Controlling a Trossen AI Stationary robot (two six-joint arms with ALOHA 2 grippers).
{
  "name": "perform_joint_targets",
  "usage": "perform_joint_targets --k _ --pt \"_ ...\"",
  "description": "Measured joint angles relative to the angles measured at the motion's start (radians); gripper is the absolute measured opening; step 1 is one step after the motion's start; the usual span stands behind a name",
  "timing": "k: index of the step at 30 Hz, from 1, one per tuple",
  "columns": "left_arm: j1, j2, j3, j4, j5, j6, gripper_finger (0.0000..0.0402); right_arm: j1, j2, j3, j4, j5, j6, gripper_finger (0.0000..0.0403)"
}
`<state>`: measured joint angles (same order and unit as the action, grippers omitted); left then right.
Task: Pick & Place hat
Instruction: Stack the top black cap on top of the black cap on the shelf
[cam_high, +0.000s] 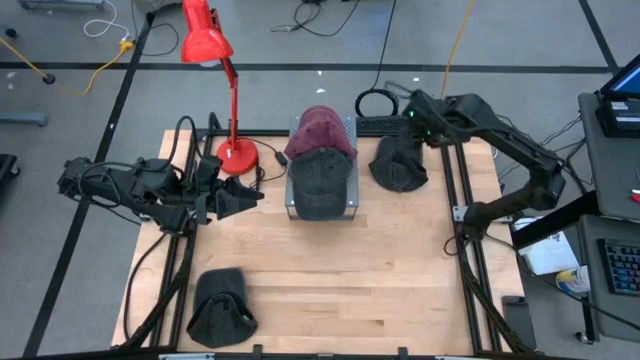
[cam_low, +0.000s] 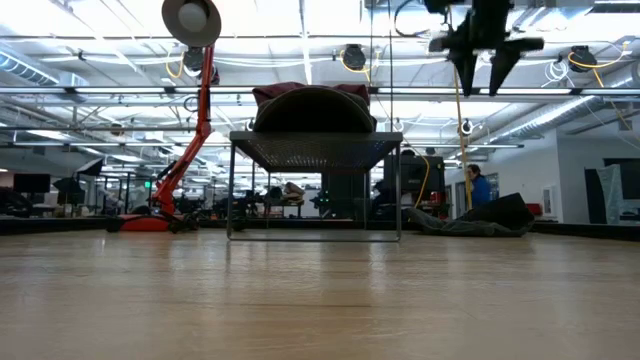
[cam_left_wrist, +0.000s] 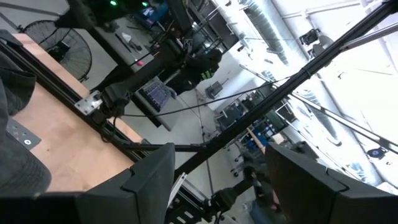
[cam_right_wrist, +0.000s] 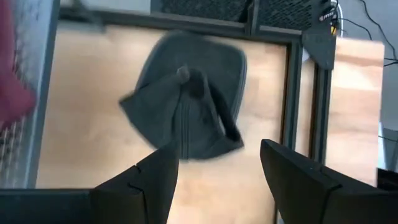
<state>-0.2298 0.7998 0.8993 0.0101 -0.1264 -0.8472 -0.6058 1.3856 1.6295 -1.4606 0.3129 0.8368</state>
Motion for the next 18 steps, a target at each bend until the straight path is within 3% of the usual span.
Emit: perform_joint_targets --k 9,18 --pt "0.0 0.0 0.0 0.0 -0.002 -0.001 0.0255 -0.232 -0.002 -0.041 0.176 -0.002 -0.152 0.0222" --pt "0.0 0.0 0.0 0.0 -0.004 0.0 0.0255 -0.313 0.032 -0.065 0.229 -0.003 -0.208 0.0222"
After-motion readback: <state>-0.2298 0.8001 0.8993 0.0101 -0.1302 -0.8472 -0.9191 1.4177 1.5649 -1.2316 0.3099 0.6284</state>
